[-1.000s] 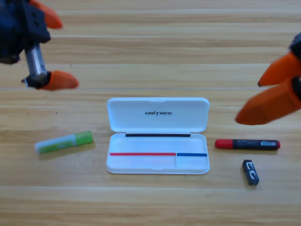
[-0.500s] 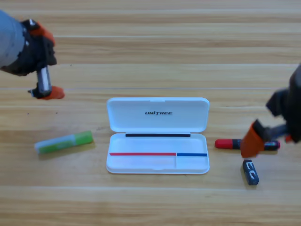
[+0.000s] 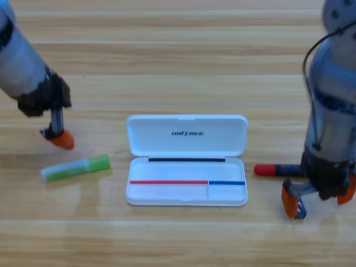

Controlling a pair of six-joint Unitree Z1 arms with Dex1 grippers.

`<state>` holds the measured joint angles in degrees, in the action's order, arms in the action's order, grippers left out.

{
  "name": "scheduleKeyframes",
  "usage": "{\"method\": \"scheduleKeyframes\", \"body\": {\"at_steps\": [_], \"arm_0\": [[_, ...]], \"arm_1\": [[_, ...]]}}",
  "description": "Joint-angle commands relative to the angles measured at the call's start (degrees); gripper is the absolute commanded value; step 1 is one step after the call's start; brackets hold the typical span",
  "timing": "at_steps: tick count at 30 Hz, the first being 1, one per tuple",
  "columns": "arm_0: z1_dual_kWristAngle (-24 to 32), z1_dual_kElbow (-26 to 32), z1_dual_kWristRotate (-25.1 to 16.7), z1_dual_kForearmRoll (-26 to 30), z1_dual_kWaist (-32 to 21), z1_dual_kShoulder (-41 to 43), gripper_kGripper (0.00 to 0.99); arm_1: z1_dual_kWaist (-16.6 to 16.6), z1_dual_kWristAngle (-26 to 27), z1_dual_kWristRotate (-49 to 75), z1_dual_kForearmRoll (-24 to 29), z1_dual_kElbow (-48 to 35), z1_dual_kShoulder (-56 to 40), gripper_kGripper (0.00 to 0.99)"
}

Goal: Clean up eraser and pencils

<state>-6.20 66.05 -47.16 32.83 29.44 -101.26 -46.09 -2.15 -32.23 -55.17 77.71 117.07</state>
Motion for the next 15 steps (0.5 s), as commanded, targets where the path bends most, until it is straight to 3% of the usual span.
{"method": "scheduleKeyframes", "body": {"at_steps": [1,9,15], "arm_0": [[1.7,-1.0,-0.5,0.7,-2.3,-3.9,0.933],[3.5,-0.7,-0.4,2.0,-2.3,-3.6,0.934],[4.4,-1.5,-0.5,2.5,-2.3,-4.0,0.933]], "arm_1": [[1.3,2.0,0.2,1.1,1.8,6.2,0.894],[1.3,2.2,-0.4,2.8,2.1,7.6,0.891],[1.7,2.9,-0.3,3.1,1.5,8.0,0.811]]}}
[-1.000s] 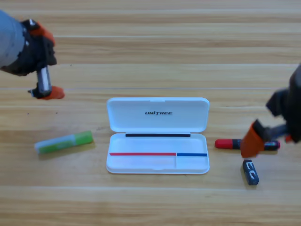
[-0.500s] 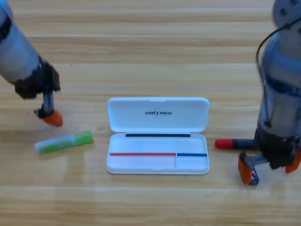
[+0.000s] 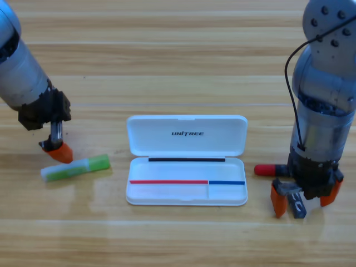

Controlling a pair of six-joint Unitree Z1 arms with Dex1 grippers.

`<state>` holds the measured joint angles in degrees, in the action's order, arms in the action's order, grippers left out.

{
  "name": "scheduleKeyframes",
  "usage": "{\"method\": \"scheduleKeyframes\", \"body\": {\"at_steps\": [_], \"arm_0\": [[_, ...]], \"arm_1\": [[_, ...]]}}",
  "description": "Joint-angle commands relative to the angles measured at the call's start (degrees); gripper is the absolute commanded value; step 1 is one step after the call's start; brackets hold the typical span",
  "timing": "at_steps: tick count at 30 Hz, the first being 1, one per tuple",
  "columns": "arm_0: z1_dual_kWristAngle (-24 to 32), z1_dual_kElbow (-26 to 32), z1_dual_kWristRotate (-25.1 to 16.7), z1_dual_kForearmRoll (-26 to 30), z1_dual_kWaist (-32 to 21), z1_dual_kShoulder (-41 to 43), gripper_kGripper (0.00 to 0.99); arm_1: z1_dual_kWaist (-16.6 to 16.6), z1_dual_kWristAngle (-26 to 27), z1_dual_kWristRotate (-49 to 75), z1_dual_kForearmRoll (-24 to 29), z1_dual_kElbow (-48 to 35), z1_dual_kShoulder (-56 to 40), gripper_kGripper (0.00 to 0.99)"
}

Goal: Clean up eraser and pencils

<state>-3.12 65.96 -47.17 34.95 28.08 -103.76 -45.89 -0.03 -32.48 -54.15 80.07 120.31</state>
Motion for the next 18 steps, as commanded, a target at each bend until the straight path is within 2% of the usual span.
{"method": "scheduleKeyframes", "body": {"at_steps": [1,3,11,12,14,15,17,18], "arm_0": [[1.5,-1.7,-0.5,0.2,-0.9,-1.7,0.933],[1.5,-2.7,-0.5,-0.7,-0.9,-1.8,0.933],[1.5,-5.2,-0.4,-4.0,-0.9,-2.9,0.919],[1.5,-5.5,-0.4,-4.5,-0.9,-3.2,0.919],[1.5,-6.2,-0.4,-5.6,-0.9,-3.7,0.919],[1.5,-6.5,-0.4,-6.2,-0.9,-4.0,0.92],[1.5,-7.1,-0.4,-7.4,-0.9,-4.5,0.919],[1.5,-7.3,-0.4,-8.0,-0.9,-4.9,0.919]], "arm_1": [[1.6,1.0,0.0,2.3,-1.0,4.8,0.781],[1.6,1.3,-0.1,2.7,-1.3,4.8,0.73],[2.0,1.5,-1.4,3.0,-2.7,5.4,0.726],[2.1,2.1,-1.4,3.2,-2.9,5.3,0.647],[2.1,3.1,-1.0,3.8,-3.2,5.2,0.275],[2.1,3.3,-0.7,4.2,-3.5,5.0,0.149],[2.1,3.5,-0.4,4.4,-4.0,4.8,0.028],[2.1,3.8,-0.3,4.4,-4.0,4.8,0.015]]}}
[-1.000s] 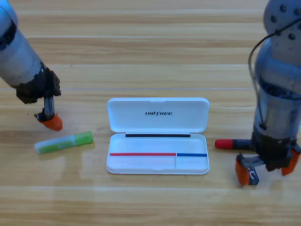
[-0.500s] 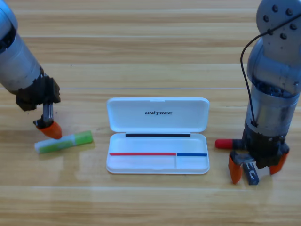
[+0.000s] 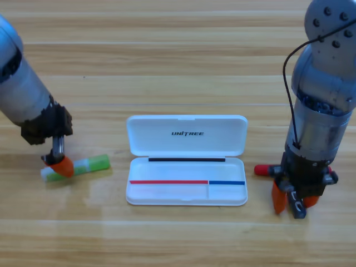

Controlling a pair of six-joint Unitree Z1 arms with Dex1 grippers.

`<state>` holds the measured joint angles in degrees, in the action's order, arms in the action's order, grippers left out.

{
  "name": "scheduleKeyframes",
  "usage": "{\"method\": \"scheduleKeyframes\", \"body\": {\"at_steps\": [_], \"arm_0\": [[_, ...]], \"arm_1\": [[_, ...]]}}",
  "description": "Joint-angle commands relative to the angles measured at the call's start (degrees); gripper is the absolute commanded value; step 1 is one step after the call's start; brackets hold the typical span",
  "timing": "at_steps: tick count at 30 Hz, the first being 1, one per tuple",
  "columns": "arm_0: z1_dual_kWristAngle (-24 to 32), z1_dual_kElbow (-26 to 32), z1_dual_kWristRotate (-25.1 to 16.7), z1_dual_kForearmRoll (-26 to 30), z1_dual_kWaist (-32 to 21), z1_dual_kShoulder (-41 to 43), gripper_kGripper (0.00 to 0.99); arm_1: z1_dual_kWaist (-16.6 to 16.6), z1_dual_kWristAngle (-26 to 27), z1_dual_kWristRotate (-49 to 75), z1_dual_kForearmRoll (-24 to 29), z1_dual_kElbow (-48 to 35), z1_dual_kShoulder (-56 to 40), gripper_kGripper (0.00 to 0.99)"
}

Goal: Clean up eraser and pencils

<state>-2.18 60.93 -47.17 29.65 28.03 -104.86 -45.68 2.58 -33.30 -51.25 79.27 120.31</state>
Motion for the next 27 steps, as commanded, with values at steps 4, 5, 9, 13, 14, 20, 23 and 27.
{"method": "scheduleKeyframes", "body": {"at_steps": [4,5,9,13,14,20,23,27], "arm_0": [[0.6,-3.4,-0.4,-4.8,-0.9,-4.7,0.92],[0.5,-3.6,-0.3,-5.3,-0.9,-4.9,0.92],[0.5,-4.3,-0.3,-6.8,-0.9,-5.6,0.914],[0.5,-4.7,-0.3,-7.3,-0.8,-6.1,0.862],[0.4,-4.7,-0.3,-7.3,-0.8,-6.2,0.857],[0.2,-5.0,-0.5,-7.3,-0.8,-6.8,0.761],[0.2,-5.0,-1.2,-7.2,-0.8,-6.8,0.653],[0.3,-5.1,-2.0,-7.2,-0.8,-6.9,0.457]], "arm_1": [[1.9,3.4,1.8,1.5,-3.9,4.2,0.014],[1.9,3.9,2.8,1.4,-3.9,3.8,0.012],[1.9,4.8,10.2,-1.6,-2.9,0.0,0.0],[1.9,4.8,26.4,-4.8,-1.2,-6.1,0.0],[1.7,4.5,27.6,-5.4,-0.8,-7.4,0.0],[-0.6,2.3,53.6,-16.4,8.4,-6.3,0.0],[-1.7,1.2,59.8,-17.4,11.6,-3.9,0.0],[-2.9,1.1,67.0,-17.9,16.8,0.4,0.0]]}}
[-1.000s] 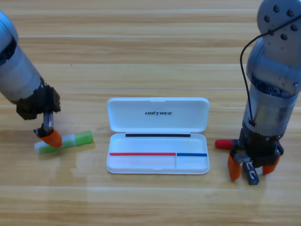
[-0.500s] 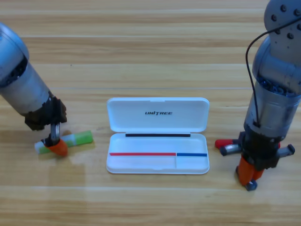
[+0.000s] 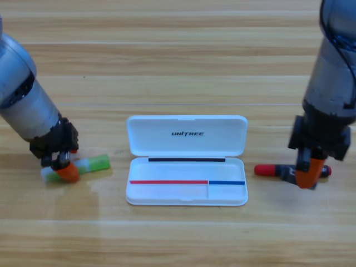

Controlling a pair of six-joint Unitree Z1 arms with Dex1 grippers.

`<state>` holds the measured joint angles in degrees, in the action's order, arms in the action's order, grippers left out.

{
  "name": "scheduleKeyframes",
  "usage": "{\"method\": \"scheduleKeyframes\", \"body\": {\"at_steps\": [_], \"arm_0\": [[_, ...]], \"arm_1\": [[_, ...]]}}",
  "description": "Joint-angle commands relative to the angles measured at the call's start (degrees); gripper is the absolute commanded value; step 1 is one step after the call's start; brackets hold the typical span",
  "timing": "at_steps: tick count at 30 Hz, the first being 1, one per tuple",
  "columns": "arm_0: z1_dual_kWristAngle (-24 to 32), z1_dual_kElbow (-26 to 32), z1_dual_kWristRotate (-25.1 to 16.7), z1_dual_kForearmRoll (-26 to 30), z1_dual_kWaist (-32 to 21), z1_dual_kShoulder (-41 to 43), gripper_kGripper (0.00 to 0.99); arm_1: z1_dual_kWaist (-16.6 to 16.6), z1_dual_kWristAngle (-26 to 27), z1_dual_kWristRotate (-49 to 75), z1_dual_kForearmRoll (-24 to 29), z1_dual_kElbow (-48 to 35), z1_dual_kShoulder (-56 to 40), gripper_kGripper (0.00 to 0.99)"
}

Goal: Clean up eraser and pencils

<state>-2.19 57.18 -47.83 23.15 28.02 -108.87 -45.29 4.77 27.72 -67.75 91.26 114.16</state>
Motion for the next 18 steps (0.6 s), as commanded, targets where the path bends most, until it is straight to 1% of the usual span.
{"method": "scheduleKeyframes", "body": {"at_steps": [1,3,4,5,6,10,14,18], "arm_0": [[0.3,-1.4,-1.3,-0.7,-0.8,-2.9,0.407],[0.3,-1.4,-1.7,-0.6,-0.8,-2.8,0.258],[0.3,-1.4,-1.8,-0.6,-0.8,-2.7,0.156],[0.3,-1.3,-2.2,-0.6,-0.8,-2.4,0.028],[0.3,-1.4,-2.2,-0.6,-0.8,-2.1,0.0],[-0.2,-1.2,-2.2,0.2,-0.8,-0.6,0.0],[-0.3,1.4,-3.2,4.7,-0.8,0.0,0.0],[-0.3,2.5,-3.6,7.4,-0.8,2.7,0.0]], "arm_1": [[-3.6,-1.1,6.3,-1.4,6.5,7.9,0.0],[-4.1,-1.1,7.3,-1.4,9.4,10.2,0.0],[-4.4,-1.1,8.0,-1.4,10.8,11.2,0.0],[-4.5,-1.1,8.8,-1.4,11.8,11.9,0.0],[-4.7,-1.1,9.1,-1.4,12.7,12.6,0.0],[-5.4,-1.1,10.2,-1.4,15.7,15.3,0.0],[-5.4,-1.2,11.6,-1.5,18.1,18.1,0.0],[-5.5,-1.3,11.6,-2.3,20.6,20.3,0.0]]}}
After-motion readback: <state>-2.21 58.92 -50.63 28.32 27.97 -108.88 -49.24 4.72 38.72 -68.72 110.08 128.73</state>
